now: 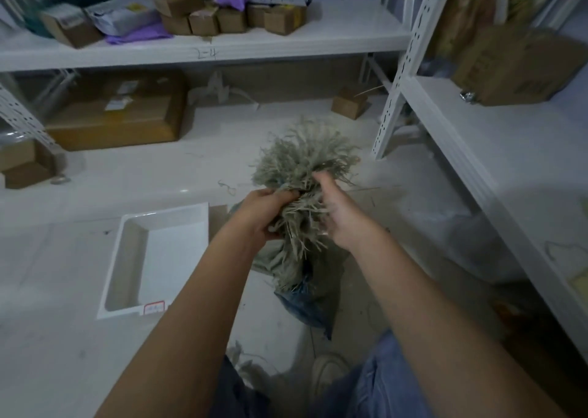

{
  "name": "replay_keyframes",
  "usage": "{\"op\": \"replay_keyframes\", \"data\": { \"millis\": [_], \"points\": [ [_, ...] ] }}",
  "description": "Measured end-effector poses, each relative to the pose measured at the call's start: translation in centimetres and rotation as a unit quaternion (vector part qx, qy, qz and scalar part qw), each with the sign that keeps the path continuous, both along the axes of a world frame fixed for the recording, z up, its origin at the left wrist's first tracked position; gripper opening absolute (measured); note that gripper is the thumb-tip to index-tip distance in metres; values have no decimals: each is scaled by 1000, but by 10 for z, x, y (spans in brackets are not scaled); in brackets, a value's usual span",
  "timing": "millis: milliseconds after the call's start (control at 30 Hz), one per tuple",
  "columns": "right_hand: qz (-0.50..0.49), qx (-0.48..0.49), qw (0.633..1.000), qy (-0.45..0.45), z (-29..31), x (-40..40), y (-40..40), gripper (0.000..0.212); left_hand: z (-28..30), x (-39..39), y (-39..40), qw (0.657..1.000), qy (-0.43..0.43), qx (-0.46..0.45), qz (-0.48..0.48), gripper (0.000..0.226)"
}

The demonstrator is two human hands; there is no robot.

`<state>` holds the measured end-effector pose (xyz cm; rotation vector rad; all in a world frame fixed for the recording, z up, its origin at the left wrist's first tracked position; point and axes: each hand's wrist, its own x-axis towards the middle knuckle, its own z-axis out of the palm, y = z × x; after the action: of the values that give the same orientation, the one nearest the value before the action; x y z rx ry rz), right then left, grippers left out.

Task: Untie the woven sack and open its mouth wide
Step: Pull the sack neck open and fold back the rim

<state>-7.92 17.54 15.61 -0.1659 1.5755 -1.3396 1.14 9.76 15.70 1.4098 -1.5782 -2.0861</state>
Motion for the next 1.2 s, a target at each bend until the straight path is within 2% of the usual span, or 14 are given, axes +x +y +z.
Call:
{"op": "replay_keyframes", "data": {
  "millis": [33, 133, 267, 333, 400, 467, 533, 600, 700, 767, 833, 1000, 1067, 1200],
  "points": [
    [15, 24, 999, 30, 1, 3, -2, 41, -2, 0, 1, 1000, 0, -10, -6, 17],
    [67, 93, 987, 116, 3, -1, -11, 81, -3, 0, 1, 1000, 5, -21, -21, 13],
    [103, 117, 963, 222, 0, -13, -6, 86, -1, 1, -1, 999, -5, -35, -28, 7],
    [79, 111, 964, 230, -5, -21, -5, 89, 1, 0, -3, 999, 6, -30, -19, 10],
    [53, 87, 979, 174, -4, -23, -7, 95, 1, 3, -2, 999, 15, -27, -28, 14],
    [56, 75, 988, 119, -9, -25, -8, 85, 0, 7, -1, 997, 36, -11, -60, 25],
    [73, 46, 989, 120, -14, -23, -9, 41, -1, 13, -3, 994, 61, 13, -92, 42],
    [84, 13, 989, 122, -15, -20, -8, 17, -3, 17, -6, 993, 59, 23, -95, 64],
    [85, -18, 993, 86, -17, -17, -9, 24, -5, 17, -13, 997, 43, 17, -64, 73],
    [73, -4, 995, 69, -19, -15, -10, 27, -8, 15, -14, 998, 30, -14, -48, 53],
    [73, 6, 993, 90, -22, -13, -9, 20, -12, 14, -13, 996, 0, -71, -49, 30],
    [89, 35, 982, 161, -22, -11, -7, 16, -13, 17, -14, 992, -34, -113, -53, 6],
    [67, 37, 987, 142, -21, -17, -6, 16, -11, 21, -21, 990, -41, -132, -37, 14],
    [-9, 17, 997, 78, -15, -36, -3, 22, -12, 30, -42, 987, -63, -148, 10, 11]
  ]
}}
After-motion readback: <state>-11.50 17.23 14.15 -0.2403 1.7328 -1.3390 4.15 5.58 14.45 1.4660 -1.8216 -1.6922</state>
